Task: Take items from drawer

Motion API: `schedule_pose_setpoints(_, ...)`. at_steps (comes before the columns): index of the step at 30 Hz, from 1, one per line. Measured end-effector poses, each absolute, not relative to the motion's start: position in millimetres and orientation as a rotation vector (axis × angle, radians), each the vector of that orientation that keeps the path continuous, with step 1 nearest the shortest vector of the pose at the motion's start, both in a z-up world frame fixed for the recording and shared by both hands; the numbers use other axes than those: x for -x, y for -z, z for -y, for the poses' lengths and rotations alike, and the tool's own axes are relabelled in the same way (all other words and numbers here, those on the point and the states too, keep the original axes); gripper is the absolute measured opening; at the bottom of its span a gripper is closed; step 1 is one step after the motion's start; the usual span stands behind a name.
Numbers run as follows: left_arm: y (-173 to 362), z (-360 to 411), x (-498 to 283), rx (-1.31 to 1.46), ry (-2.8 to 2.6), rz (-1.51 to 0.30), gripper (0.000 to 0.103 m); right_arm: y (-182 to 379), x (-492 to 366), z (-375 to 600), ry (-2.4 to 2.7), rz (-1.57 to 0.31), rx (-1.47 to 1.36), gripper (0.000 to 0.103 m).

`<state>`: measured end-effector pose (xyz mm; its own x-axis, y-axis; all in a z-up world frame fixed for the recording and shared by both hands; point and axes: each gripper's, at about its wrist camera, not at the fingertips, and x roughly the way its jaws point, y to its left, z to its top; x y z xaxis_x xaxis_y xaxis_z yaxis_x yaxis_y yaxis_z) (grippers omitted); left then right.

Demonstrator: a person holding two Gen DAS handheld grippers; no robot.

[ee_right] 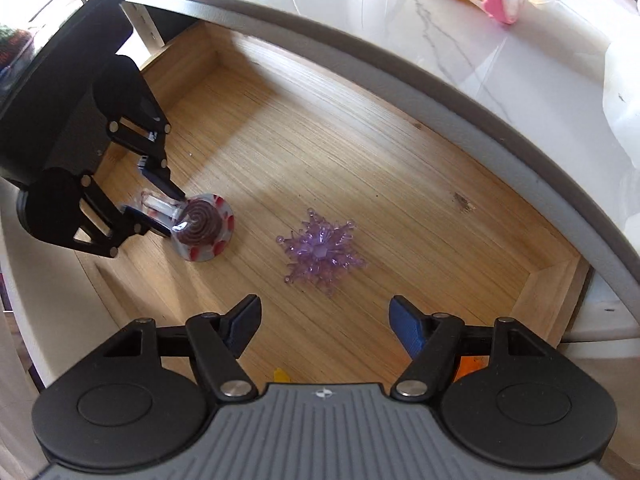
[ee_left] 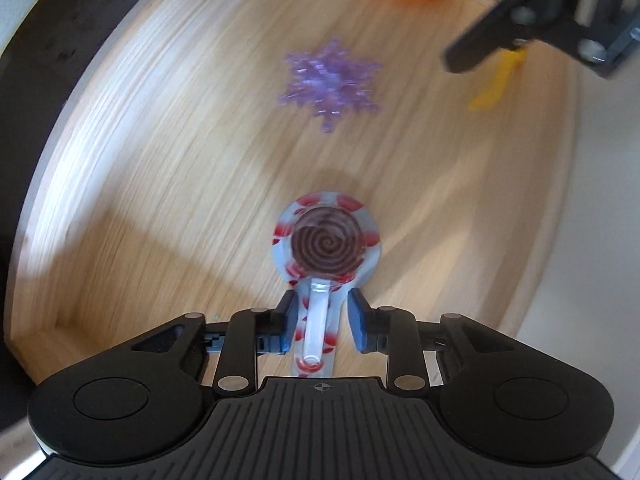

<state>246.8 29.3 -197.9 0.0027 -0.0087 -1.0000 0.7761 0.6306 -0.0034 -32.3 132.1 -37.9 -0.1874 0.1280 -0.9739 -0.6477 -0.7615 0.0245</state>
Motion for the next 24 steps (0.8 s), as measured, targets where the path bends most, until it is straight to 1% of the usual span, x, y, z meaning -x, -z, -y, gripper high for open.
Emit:
schedule_pose_setpoints(2,198,-28,-249,-0.669,0.674,-1.462,0.028,35,28,-134,-1.993,-0.637,1.546,0.071)
schedule_pose_setpoints(3,197,-27,-251,-0.664,0.670,-1.469,0.023,34,26,-136,-1.984,-0.652,1.535,0.071)
schedule_pose_setpoints(4,195,-28,-252,-0.647,0.648,-1.468,0.012,34,24,-137,-1.973,-0.669,1.525,0.071)
schedule_pose_setpoints(6,178,-34,-250,-0.598,0.624,-1.431,0.012,34,21,-141,-1.926,-0.725,1.511,0.071)
schedule_pose_setpoints(9,134,-58,-242,-0.385,0.593,-1.350,0.012,35,16,-149,-1.822,-0.850,1.471,0.071)
schedule_pose_setpoints(11,108,-76,-231,-0.254,0.565,-1.258,0.007,34,15,-155,-1.771,-0.949,1.426,0.071)
schedule_pose_setpoints(12,96,-84,-224,-0.185,0.553,-1.209,0.007,34,16,-157,-1.745,-0.998,1.400,0.071)
schedule_pose_setpoints(15,78,-112,-208,0.015,0.515,-1.078,0.007,40,26,-161,-1.667,-1.123,1.353,0.071)
schedule_pose_setpoints(17,78,-128,-201,0.079,0.488,-1.034,0.007,46,38,-160,-1.610,-1.169,1.346,0.071)
schedule_pose_setpoints(19,76,-137,-199,0.061,0.456,-1.033,0.007,50,50,-156,-1.581,-1.177,1.362,0.071)
schedule_pose_setpoints(21,70,-145,-200,0.056,0.462,-1.032,0.007,50,61,-149,-1.592,-1.099,1.426,0.071)
schedule_pose_setpoints(23,88,-137,-201,0.070,0.473,-1.053,0.007,48,64,-142,-1.605,-1.017,1.481,0.071)
schedule_pose_setpoints(24,89,-141,-203,0.068,0.470,-1.064,0.007,46,63,-139,-1.609,-0.999,1.507,0.071)
